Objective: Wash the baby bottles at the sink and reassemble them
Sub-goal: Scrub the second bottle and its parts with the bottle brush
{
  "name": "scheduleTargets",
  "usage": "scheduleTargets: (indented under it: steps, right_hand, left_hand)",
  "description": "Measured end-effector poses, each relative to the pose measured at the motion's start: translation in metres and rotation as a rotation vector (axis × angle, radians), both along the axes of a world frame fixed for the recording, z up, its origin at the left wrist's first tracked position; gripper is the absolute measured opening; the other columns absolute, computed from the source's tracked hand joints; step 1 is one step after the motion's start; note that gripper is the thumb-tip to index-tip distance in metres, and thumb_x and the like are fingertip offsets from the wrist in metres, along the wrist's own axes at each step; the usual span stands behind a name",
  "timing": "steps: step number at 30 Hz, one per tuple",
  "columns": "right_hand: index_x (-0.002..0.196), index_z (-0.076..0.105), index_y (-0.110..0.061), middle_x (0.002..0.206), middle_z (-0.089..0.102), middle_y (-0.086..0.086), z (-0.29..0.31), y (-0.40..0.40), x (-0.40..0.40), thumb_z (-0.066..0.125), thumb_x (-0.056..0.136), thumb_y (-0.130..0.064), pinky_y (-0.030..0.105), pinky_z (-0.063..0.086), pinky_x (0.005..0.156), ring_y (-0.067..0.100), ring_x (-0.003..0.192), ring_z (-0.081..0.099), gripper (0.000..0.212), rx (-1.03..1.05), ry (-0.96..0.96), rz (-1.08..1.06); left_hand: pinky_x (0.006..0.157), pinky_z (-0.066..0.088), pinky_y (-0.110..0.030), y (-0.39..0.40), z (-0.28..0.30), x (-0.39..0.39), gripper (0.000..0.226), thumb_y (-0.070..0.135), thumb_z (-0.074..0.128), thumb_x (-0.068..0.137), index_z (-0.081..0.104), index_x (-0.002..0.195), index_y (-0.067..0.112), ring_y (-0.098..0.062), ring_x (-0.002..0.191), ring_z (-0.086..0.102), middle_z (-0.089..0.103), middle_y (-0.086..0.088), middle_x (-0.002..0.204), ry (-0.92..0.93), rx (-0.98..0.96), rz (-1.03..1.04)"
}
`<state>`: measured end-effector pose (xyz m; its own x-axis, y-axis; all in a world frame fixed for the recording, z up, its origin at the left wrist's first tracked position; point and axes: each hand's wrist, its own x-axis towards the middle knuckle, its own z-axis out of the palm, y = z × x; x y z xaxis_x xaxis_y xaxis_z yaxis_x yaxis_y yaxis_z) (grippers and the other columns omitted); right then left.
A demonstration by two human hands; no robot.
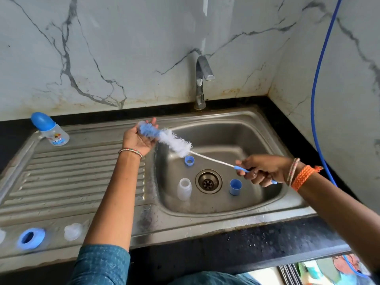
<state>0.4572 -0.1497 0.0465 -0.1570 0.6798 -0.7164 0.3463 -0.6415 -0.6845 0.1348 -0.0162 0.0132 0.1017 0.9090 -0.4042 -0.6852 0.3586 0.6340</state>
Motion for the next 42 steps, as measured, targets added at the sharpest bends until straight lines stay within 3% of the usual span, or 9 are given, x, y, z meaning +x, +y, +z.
scheduleTargets:
  steps: [3,9,11,15,17,24,28,35,42]
  right_hand:
    - [0.081,0.058,-0.01,0.048,0.036,-0.006,-0.003,-0.001,0.001,0.041,0.099,-0.037,0.014,0.019,0.032,0.003,0.035,0.025,0.037,0.051,0.135,-0.047]
    - [0.087,0.069,-0.02,0.074,0.067,0.002,0.012,-0.014,-0.02,0.068,0.085,-0.026,0.025,0.04,0.051,0.029,0.066,0.064,0.006,1.29,-1.183,0.095]
    - [0.08,0.072,-0.019,0.066,0.065,0.004,0.017,-0.014,-0.022,0.066,0.086,-0.025,0.022,0.033,0.049,0.029,0.057,0.061,0.011,1.2,-1.18,0.067]
    - [0.07,0.055,-0.01,0.044,0.035,-0.007,0.027,-0.005,-0.011,0.039,0.099,-0.022,0.013,0.018,0.034,0.005,0.033,0.025,0.035,0.02,-0.146,0.089]
    - [0.069,0.049,-0.012,0.046,0.031,-0.007,0.024,-0.003,-0.005,0.034,0.101,-0.025,0.012,0.015,0.033,0.004,0.034,0.021,0.038,-0.021,-0.008,0.046]
    - [0.088,0.067,-0.017,0.076,0.062,0.001,0.025,-0.015,-0.014,0.072,0.08,-0.025,0.026,0.041,0.047,0.028,0.06,0.061,0.012,1.417,-1.237,0.289]
    - [0.077,0.07,-0.016,0.069,0.065,0.005,0.009,-0.025,-0.024,0.068,0.081,-0.023,0.026,0.037,0.049,0.033,0.059,0.062,0.008,1.17,-1.318,0.085]
    - [0.069,0.049,-0.013,0.045,0.027,-0.007,-0.007,-0.013,-0.01,0.027,0.097,-0.013,0.011,0.011,0.034,0.003,0.034,0.015,0.035,-0.126,0.324,-0.081]
    - [0.095,0.064,-0.016,0.08,0.064,0.002,0.008,-0.008,-0.028,0.063,0.089,-0.033,0.03,0.043,0.054,0.027,0.068,0.062,0.018,1.143,-1.127,0.182]
  left_hand:
    - [0.088,0.047,-0.038,0.001,0.002,0.001,0.023,0.027,0.036,0.099,0.057,0.094,0.019,-0.018,0.09,0.063,0.071,0.0,0.101,-0.083,0.051,0.045]
    - [0.089,0.039,-0.034,0.001,0.0,0.009,0.033,0.038,0.031,0.102,0.05,0.125,0.024,-0.02,0.104,0.061,0.067,0.005,0.1,0.123,-0.034,0.091]
    - [0.083,0.042,-0.034,-0.003,0.0,0.009,0.027,0.035,0.032,0.102,0.055,0.103,0.023,-0.021,0.106,0.06,0.069,0.004,0.099,0.107,0.029,0.044]
    - [0.084,0.044,-0.034,-0.007,0.001,-0.004,0.027,0.031,0.036,0.101,0.055,0.095,0.014,-0.017,0.097,0.063,0.069,-0.005,0.108,0.041,0.179,-0.088]
    - [0.083,0.048,-0.034,-0.008,0.0,-0.008,0.03,0.032,0.034,0.101,0.056,0.097,0.013,-0.019,0.095,0.066,0.069,-0.005,0.11,0.06,0.156,-0.106]
    - [0.09,0.041,-0.036,-0.007,-0.005,0.01,0.036,0.033,0.025,0.103,0.055,0.105,0.014,-0.024,0.109,0.058,0.06,-0.006,0.128,0.266,-0.09,-0.009]
    - [0.096,0.042,-0.037,-0.006,-0.004,0.006,0.031,0.032,0.028,0.102,0.055,0.101,0.016,-0.024,0.11,0.061,0.064,-0.002,0.123,0.09,0.037,-0.081]
    - [0.097,0.043,-0.047,-0.01,-0.004,-0.002,0.031,0.033,0.03,0.101,0.058,0.1,0.018,-0.02,0.117,0.059,0.069,0.002,0.113,-0.184,0.222,-0.136]
    - [0.09,0.045,-0.034,0.003,0.003,0.011,0.032,0.035,0.031,0.102,0.055,0.099,0.014,-0.023,0.104,0.059,0.062,-0.001,0.107,0.102,-0.074,0.134]
